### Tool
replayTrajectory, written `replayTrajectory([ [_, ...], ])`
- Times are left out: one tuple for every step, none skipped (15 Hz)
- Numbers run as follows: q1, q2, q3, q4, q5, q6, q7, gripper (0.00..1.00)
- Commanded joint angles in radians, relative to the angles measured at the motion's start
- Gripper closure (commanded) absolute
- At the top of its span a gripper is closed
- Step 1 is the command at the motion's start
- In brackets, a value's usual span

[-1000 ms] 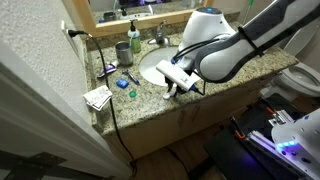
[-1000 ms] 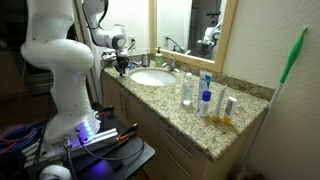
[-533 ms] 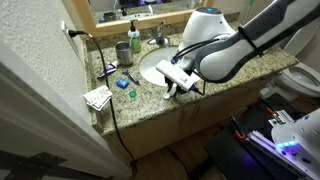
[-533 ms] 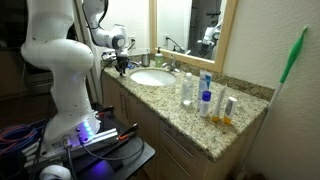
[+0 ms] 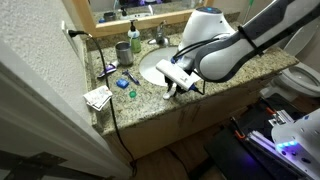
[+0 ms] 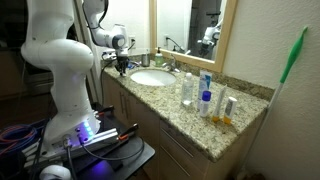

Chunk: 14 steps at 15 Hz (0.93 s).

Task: Put the clear cap upside down then put it on top of the right white object

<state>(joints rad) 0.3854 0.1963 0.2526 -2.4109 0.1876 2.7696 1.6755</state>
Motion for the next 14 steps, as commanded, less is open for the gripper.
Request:
replayTrajectory([
  [-0.015,0.006,0.001,0.007,0.008,0.001,-0.021,0.92],
  [-0.014,0.008,0.000,0.008,0.007,0.002,-0.022,0.92],
  [-0.015,0.010,0.000,0.009,0.007,0.005,-0.024,0.92],
  [-0.016,0.011,0.003,0.011,0.010,0.005,-0.030,0.92],
  [-0.015,0.013,0.003,0.012,0.007,0.009,-0.032,0.92],
  [-0.016,0.014,0.005,0.014,0.011,0.011,-0.037,0.92],
  [-0.015,0.015,0.004,0.015,0.010,0.010,-0.039,0.92],
  [-0.017,0.017,0.006,0.018,0.015,0.011,-0.045,0.92],
  [-0.021,0.022,0.012,0.021,0.027,0.013,-0.059,0.92],
  [-0.020,0.025,0.010,0.022,0.025,0.009,-0.059,0.92],
  [-0.024,0.030,0.018,0.024,0.040,0.016,-0.078,0.92],
  [-0.029,0.034,0.026,0.028,0.057,0.017,-0.098,0.92],
  [-0.027,0.037,0.025,0.029,0.059,0.013,-0.101,0.92],
  [-0.026,0.039,0.023,0.030,0.063,0.010,-0.105,0.91],
])
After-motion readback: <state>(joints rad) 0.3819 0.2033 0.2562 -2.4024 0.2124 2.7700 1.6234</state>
